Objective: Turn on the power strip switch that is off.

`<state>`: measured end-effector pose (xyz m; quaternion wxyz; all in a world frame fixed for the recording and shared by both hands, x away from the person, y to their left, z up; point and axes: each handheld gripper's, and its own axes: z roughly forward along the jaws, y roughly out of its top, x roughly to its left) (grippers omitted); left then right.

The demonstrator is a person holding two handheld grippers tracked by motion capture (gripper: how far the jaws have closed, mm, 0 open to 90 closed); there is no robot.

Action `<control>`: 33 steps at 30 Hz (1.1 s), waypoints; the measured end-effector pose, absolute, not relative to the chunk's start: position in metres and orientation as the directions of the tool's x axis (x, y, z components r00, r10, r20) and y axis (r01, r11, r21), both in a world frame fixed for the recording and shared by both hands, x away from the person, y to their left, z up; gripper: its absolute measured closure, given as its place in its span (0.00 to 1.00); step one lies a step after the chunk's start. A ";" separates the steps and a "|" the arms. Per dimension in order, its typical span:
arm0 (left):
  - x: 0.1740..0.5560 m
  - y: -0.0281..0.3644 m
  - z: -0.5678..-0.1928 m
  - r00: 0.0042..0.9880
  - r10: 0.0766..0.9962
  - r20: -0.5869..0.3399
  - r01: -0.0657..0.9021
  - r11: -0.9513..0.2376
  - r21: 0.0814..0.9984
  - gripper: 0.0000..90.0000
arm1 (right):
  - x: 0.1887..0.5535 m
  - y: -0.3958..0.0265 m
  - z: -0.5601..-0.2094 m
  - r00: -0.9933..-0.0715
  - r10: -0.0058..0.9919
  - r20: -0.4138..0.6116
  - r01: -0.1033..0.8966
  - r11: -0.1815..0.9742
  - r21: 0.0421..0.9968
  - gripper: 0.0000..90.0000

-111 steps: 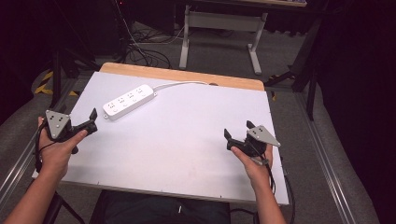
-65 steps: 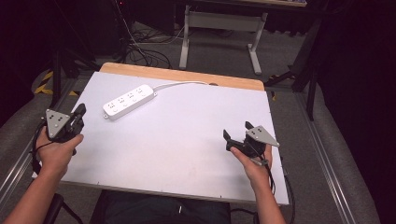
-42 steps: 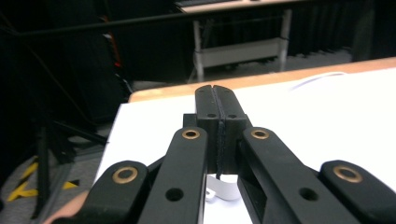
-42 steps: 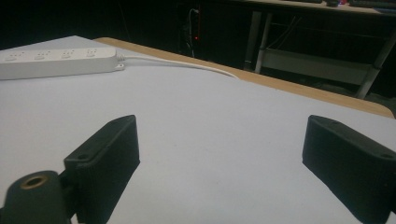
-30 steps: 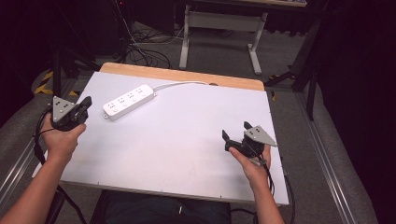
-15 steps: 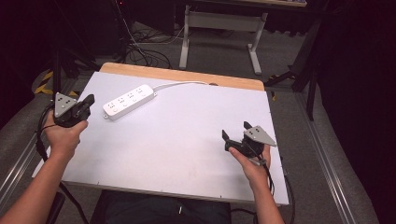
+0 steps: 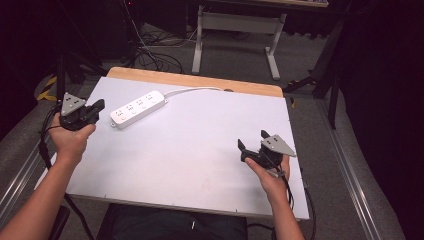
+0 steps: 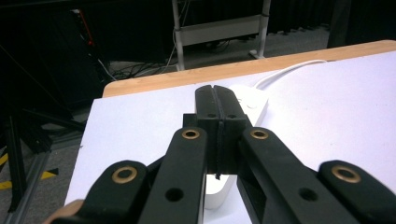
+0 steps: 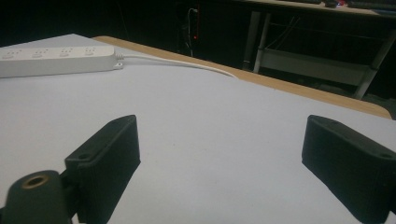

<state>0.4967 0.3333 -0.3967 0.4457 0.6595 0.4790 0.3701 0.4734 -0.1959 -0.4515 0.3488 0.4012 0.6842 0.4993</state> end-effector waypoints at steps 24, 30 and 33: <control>0.538 0.315 -0.395 0.290 0.955 0.060 0.394 -0.176 0.902 1.00 | 0.474 -0.196 -0.452 -0.435 0.897 -0.076 0.204 0.181 0.962 0.13; 0.548 0.310 -0.395 0.316 0.948 0.043 0.424 -0.182 0.887 1.00 | 0.474 -0.196 -0.452 -0.438 0.896 -0.075 0.205 0.181 0.962 0.14; 0.553 0.307 -0.395 0.318 0.947 0.039 0.433 -0.182 0.883 1.00 | 0.475 -0.196 -0.452 -0.435 0.897 -0.076 0.205 0.181 0.962 0.14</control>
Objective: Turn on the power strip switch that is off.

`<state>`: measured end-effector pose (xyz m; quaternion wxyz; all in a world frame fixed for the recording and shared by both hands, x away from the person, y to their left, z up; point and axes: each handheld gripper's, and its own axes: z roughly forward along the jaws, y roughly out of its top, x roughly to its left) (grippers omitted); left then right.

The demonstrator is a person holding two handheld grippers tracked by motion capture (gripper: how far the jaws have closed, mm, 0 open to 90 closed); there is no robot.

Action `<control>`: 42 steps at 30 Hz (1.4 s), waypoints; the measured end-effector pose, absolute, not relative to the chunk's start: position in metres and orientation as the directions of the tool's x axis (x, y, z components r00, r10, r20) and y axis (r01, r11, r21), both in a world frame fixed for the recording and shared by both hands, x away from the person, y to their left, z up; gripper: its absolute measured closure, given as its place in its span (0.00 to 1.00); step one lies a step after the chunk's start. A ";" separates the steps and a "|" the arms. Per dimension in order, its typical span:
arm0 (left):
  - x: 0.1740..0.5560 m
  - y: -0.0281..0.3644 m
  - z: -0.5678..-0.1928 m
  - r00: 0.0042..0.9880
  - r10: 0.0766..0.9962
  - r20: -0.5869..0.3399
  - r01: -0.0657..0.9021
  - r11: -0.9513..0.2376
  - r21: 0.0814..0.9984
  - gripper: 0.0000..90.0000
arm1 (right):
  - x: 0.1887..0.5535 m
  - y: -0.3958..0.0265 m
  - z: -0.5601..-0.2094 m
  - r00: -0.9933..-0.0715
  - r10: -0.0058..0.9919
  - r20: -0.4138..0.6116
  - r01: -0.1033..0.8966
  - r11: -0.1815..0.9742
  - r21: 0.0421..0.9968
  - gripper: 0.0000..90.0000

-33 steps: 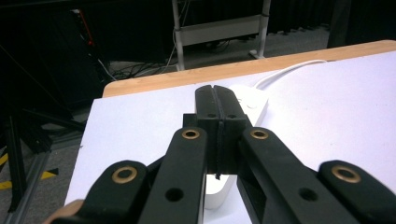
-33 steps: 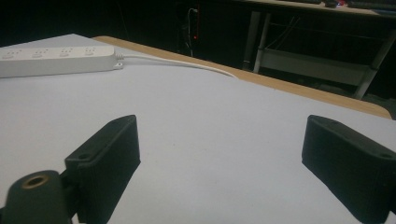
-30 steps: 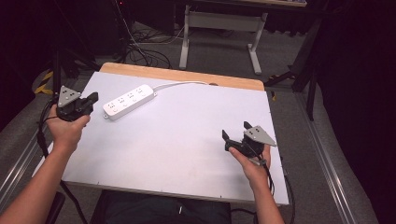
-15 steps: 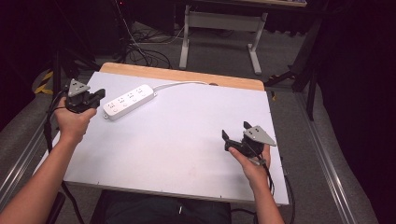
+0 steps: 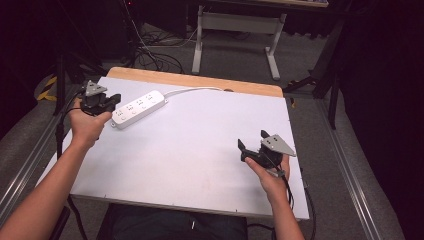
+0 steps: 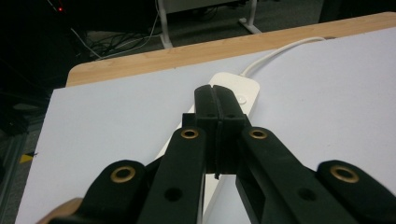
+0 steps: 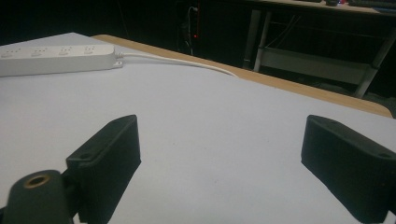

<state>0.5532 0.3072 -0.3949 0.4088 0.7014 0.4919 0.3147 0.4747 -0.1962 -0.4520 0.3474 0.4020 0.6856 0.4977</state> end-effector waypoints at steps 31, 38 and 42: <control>0.608 0.289 -0.428 0.364 0.930 0.058 0.623 -0.289 0.727 1.00 | 0.475 -0.197 -0.451 -0.437 0.897 -0.071 0.206 0.176 0.962 0.14; 0.612 0.288 -0.435 0.372 0.926 0.060 0.644 -0.304 0.702 1.00 | 0.475 -0.197 -0.451 -0.437 0.897 -0.069 0.206 0.175 0.963 0.15; 0.616 0.286 -0.438 0.367 0.929 0.054 0.656 -0.299 0.693 1.00 | 0.474 -0.197 -0.451 -0.437 0.897 -0.068 0.208 0.174 0.963 0.15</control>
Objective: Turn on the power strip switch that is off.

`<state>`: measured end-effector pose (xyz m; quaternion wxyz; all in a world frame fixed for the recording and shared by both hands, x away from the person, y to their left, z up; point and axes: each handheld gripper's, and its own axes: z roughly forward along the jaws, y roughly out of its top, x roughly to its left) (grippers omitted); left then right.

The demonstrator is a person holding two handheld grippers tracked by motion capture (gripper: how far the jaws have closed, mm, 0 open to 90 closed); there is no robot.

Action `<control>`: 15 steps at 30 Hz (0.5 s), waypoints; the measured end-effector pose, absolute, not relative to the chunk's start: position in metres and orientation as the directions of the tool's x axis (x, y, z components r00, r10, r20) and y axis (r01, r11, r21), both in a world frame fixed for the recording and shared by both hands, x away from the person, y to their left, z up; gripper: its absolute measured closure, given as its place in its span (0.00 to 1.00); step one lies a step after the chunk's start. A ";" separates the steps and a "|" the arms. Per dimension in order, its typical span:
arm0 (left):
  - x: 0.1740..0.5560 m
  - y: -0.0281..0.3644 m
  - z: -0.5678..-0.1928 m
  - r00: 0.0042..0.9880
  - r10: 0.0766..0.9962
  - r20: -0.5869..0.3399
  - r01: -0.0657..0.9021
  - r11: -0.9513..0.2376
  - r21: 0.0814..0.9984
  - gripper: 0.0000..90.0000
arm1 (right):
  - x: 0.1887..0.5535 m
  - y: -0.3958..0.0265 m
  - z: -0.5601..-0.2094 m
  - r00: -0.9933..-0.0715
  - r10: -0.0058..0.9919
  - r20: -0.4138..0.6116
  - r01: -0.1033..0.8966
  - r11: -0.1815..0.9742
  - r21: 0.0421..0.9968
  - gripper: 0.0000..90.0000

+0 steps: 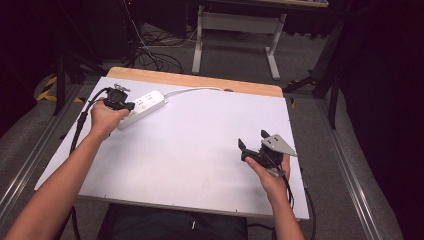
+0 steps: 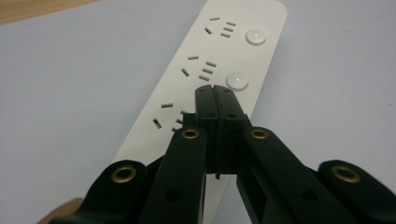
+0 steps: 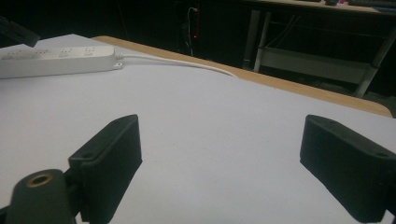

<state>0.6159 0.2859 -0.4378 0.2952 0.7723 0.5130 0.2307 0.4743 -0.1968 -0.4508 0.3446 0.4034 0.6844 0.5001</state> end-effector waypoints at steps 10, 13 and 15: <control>0.619 0.282 -0.445 0.373 0.925 0.065 0.677 -0.320 0.663 1.00 | 0.474 -0.197 -0.451 -0.436 0.897 -0.068 0.211 0.175 0.962 0.15; 0.619 0.284 -0.446 0.369 0.927 0.063 0.686 -0.318 0.654 1.00 | 0.474 -0.197 -0.451 -0.437 0.897 -0.068 0.212 0.177 0.961 0.15; 0.620 0.285 -0.446 0.369 0.927 0.060 0.686 -0.316 0.656 1.00 | 0.474 -0.197 -0.451 -0.437 0.897 -0.070 0.211 0.177 0.961 0.15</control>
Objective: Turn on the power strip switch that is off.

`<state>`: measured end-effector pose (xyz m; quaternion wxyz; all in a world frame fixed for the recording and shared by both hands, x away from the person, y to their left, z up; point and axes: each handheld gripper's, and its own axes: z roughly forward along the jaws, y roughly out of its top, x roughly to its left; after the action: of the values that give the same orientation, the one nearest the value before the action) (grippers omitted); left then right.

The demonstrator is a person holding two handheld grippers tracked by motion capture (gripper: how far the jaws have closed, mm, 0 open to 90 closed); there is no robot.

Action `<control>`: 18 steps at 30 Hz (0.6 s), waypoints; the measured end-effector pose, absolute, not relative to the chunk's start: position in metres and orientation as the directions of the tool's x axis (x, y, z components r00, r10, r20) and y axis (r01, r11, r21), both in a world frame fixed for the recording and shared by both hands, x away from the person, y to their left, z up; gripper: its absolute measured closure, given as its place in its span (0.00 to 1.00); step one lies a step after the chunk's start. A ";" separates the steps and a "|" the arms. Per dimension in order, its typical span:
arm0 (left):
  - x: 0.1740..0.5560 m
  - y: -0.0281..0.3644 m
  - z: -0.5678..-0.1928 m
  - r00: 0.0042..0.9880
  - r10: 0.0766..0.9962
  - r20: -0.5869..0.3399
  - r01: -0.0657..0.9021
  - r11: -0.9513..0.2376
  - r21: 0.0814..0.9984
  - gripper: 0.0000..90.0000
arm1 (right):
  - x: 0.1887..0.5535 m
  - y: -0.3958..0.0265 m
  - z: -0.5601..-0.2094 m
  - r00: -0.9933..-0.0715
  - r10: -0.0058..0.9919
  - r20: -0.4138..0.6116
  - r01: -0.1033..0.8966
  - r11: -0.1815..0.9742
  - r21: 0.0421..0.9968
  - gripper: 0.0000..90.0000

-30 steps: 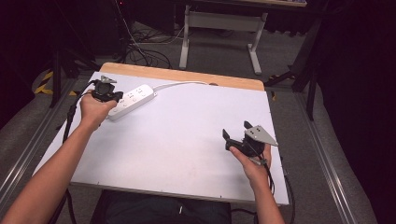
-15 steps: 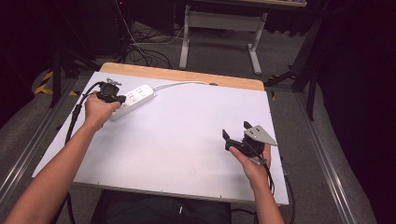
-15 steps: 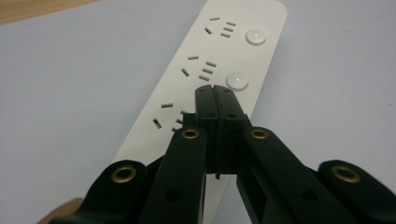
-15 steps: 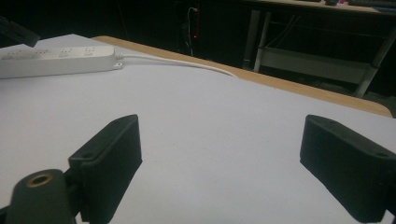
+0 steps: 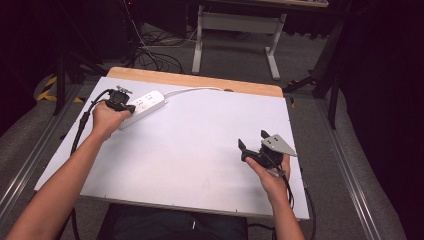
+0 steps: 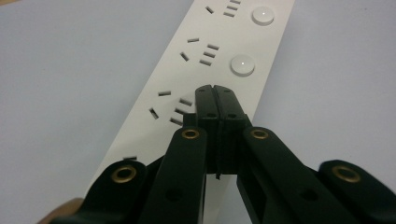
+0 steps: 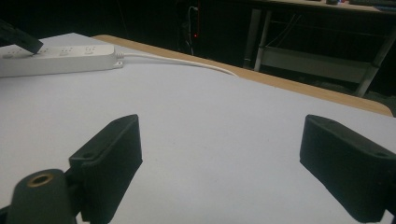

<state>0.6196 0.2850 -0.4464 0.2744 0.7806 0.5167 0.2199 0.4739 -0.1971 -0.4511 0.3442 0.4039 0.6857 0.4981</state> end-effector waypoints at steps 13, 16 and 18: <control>0.619 0.288 -0.450 0.345 0.938 0.040 0.694 -0.283 0.662 1.00 | 0.472 -0.196 -0.451 -0.435 0.898 -0.066 0.212 0.173 0.962 0.15; 0.618 0.290 -0.451 0.353 0.935 0.030 0.689 -0.281 0.668 1.00 | 0.472 -0.197 -0.451 -0.435 0.898 -0.067 0.209 0.173 0.962 0.15; 0.618 0.289 -0.451 0.355 0.933 0.055 0.680 -0.298 0.670 1.00 | 0.472 -0.197 -0.451 -0.434 0.899 -0.064 0.210 0.170 0.963 0.15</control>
<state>0.6179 0.2889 -0.4506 0.2811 0.7735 0.5214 0.2253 0.4717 -0.1970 -0.4506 0.3442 0.4056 0.6830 0.5005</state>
